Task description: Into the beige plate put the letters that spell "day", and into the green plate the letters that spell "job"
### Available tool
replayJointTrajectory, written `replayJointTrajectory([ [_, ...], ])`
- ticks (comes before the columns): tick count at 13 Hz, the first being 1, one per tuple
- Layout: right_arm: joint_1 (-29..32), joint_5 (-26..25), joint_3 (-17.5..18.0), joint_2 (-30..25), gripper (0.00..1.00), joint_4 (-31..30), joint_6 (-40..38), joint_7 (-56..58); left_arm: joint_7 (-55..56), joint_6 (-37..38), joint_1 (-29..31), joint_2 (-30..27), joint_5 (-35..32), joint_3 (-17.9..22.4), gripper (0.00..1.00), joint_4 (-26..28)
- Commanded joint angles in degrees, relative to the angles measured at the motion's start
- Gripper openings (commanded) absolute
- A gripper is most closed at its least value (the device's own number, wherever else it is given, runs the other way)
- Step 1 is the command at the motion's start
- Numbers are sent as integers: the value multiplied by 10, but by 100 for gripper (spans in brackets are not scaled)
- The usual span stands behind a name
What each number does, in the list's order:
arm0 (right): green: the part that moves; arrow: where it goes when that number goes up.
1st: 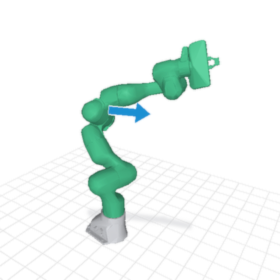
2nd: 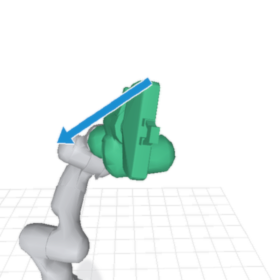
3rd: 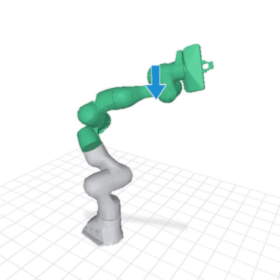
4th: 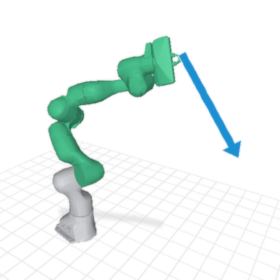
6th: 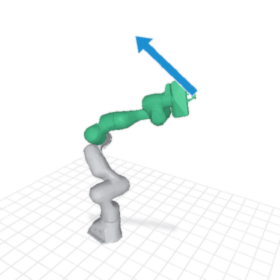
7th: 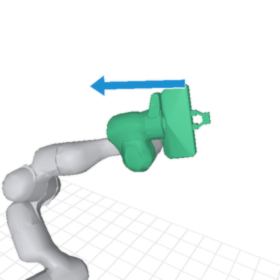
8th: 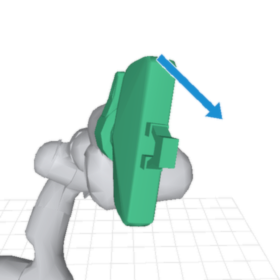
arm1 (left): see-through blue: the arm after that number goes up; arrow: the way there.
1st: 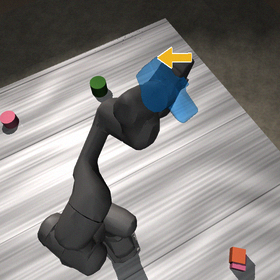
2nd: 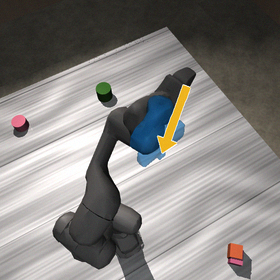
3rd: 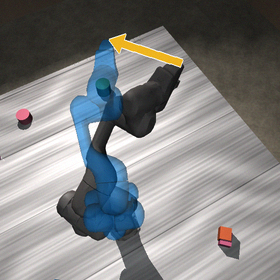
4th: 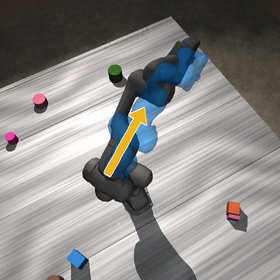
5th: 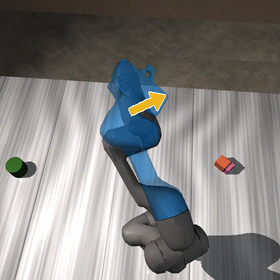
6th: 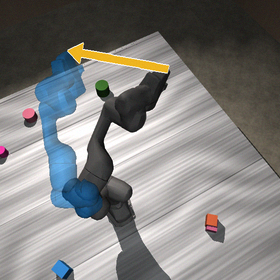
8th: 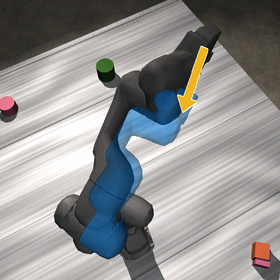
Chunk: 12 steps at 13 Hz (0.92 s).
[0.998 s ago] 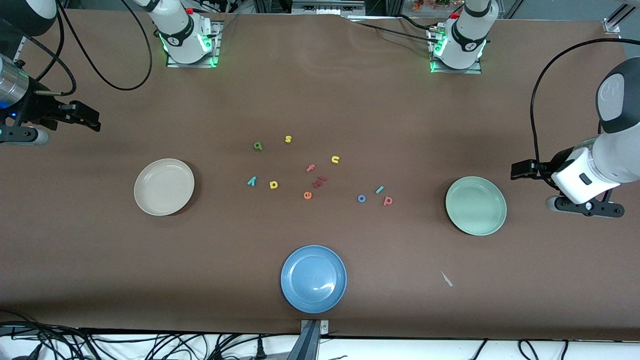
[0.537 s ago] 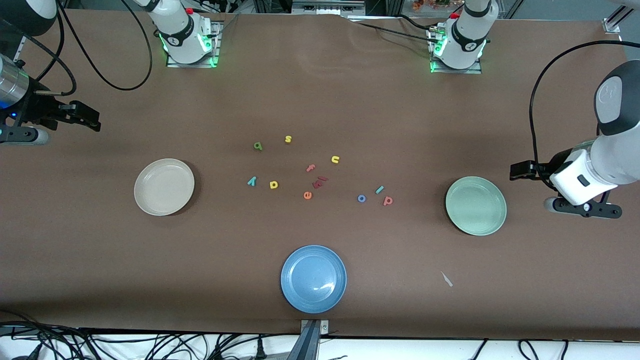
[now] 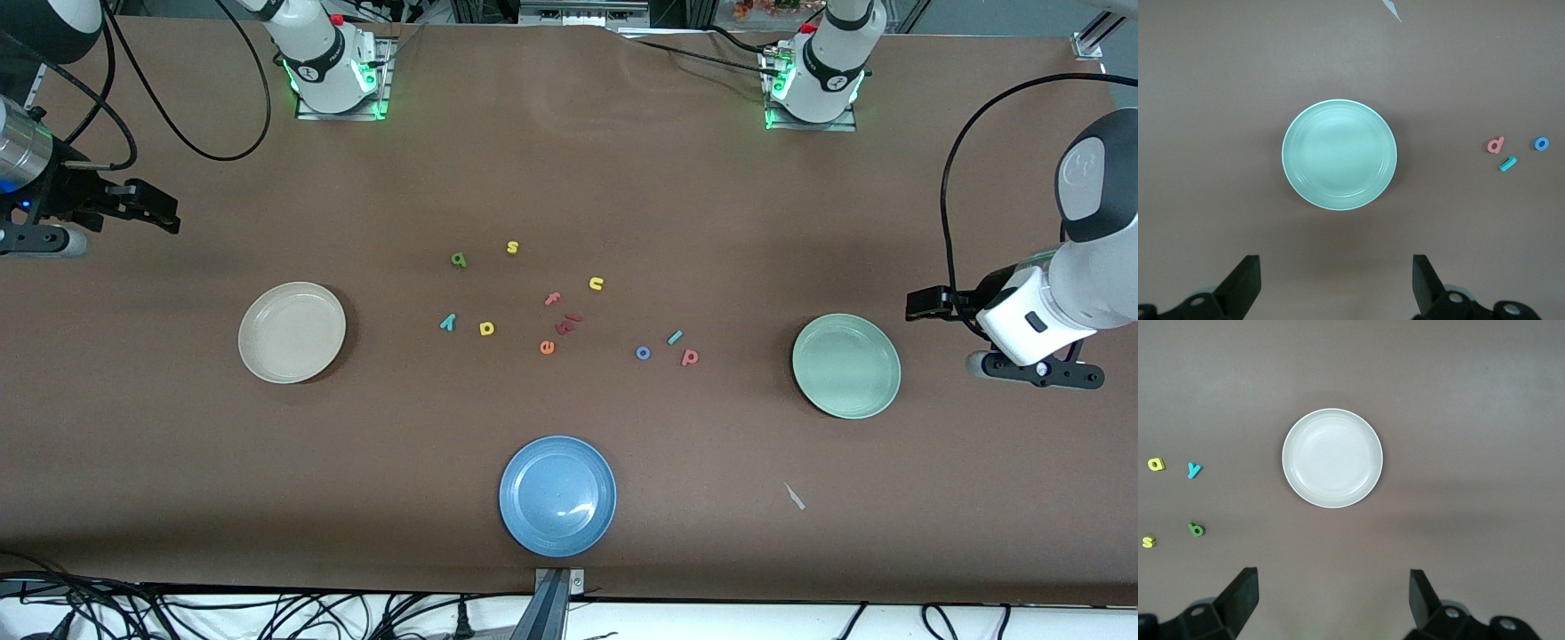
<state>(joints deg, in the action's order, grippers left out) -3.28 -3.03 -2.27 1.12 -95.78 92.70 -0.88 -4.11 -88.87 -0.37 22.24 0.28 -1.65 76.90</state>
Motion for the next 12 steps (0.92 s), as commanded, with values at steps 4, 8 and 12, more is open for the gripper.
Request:
replayJointTrajectory([
  [4, -1, 3, 1, 6, 100, 16, -7, 2, -11, 2, 3, -5, -12, 0, 100, -3],
  [8, -1, 3, 1, 6, 100, 16, -7, 3, -11, 2, 3, -6, -12, 0, 100, -3],
  [12, -1, 3, 1, 6, 100, 16, -7, 3, -6, 1, 3, -5, -12, 0, 100, -5],
])
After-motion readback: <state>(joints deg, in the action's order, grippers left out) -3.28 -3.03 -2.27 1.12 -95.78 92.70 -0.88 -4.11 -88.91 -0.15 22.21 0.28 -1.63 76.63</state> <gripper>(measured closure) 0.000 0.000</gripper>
